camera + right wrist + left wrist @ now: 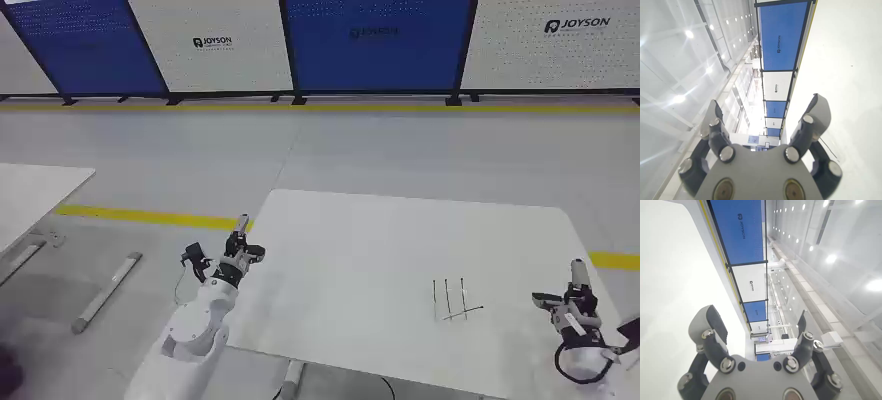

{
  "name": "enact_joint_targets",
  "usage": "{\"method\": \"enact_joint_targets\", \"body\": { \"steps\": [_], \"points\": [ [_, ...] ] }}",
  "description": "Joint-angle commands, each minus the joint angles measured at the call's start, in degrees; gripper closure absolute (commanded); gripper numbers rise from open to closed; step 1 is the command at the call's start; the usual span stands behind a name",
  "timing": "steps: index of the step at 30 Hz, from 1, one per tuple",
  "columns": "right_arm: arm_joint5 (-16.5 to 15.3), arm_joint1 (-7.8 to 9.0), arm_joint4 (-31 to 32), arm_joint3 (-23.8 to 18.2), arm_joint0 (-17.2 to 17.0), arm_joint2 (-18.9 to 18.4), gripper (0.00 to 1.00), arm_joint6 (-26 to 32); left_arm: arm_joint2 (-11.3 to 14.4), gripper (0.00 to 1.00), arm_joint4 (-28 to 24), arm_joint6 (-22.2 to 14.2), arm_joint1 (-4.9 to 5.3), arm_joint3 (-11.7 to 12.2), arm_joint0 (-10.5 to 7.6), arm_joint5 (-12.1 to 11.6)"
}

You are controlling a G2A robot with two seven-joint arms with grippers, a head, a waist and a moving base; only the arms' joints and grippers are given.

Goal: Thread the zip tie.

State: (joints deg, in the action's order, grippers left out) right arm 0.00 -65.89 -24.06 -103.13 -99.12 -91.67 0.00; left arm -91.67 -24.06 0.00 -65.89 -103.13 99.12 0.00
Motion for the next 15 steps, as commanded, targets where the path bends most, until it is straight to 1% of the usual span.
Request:
{"method": "enact_joint_targets", "body": {
  "steps": [1, 2, 3, 4, 5, 6, 7, 8, 9, 10, 11, 15],
  "points": [
    [0.0, 0.0, 0.0, 0.0, 0.0, 0.0, 0.0, 0.0, 0.0, 0.0, 0.0, 0.0, 0.0, 0.0, 0.0, 0.0],
    [0.0, 0.0, 0.0, 0.0, 0.0, 0.0, 0.22, 0.0, 0.0, 0.22, 0.0, 0.0, 0.0, 0.0, 0.0, 0.0],
    [0.0, 0.0, 0.0, 0.0, 0.0, 0.0, 0.22, 0.0, 0.0, 0.0, 0.0, 0.0, 0.0, 0.0, 0.0, 0.0],
    [0.0, 0.0, 0.0, 0.0, 0.0, 0.0, 0.0, 0.0, 0.0, 0.22, 0.0, 0.0, 0.0, 0.0, 0.0, 0.0],
    [0.0, 0.0, 0.0, 0.0, 0.0, 0.0, 0.22, 0.0, 0.0, 0.22, 0.0, 0.0, 0.0, 0.0, 0.0, 0.0],
    [0.0, 0.0, 0.0, 0.0, 0.0, 0.0, 0.22, 0.0, 0.0, 0.22, 0.0, 0.0, 0.0, 0.0, 0.0, 0.0],
    [0.0, 0.0, 0.0, 0.0, 0.0, 0.0, 0.0, 0.0, 0.0, 0.0, 0.0, 0.0, 0.0, 0.0, 0.0, 0.0],
    [0.0, 0.0, 0.0, 0.0, 0.0, 0.0, 0.0, 0.0, 0.0, 0.0, 0.0, 0.0, 0.0, 0.0, 0.0, 0.0],
    [0.0, 0.0, 0.0, 0.0, 0.0, 0.0, 0.22, 0.0, 0.0, 0.0, 0.0, 0.0, 0.0, 0.0, 0.0, 0.0],
    [0.0, 0.0, 0.0, 0.0, 0.0, 0.0, 0.22, 0.0, 0.0, 0.0, 0.0, 0.0, 0.0, 0.0, 0.0, 0.0],
    [0.0, -0.01, 0.0, 0.0, 0.1, 0.0, 0.0, 0.0, 0.0, 0.0, 0.0, 0.0, 0.0, 0.0, 0.0, 0.0],
    [0.0, -0.09, -0.2, 0.2, 0.5, -1.2, 0.0, 0.9, 0.0, 0.0, 0.0, 0.0, 0.0, 0.0, 0.0, 0.0]
  ]
}}
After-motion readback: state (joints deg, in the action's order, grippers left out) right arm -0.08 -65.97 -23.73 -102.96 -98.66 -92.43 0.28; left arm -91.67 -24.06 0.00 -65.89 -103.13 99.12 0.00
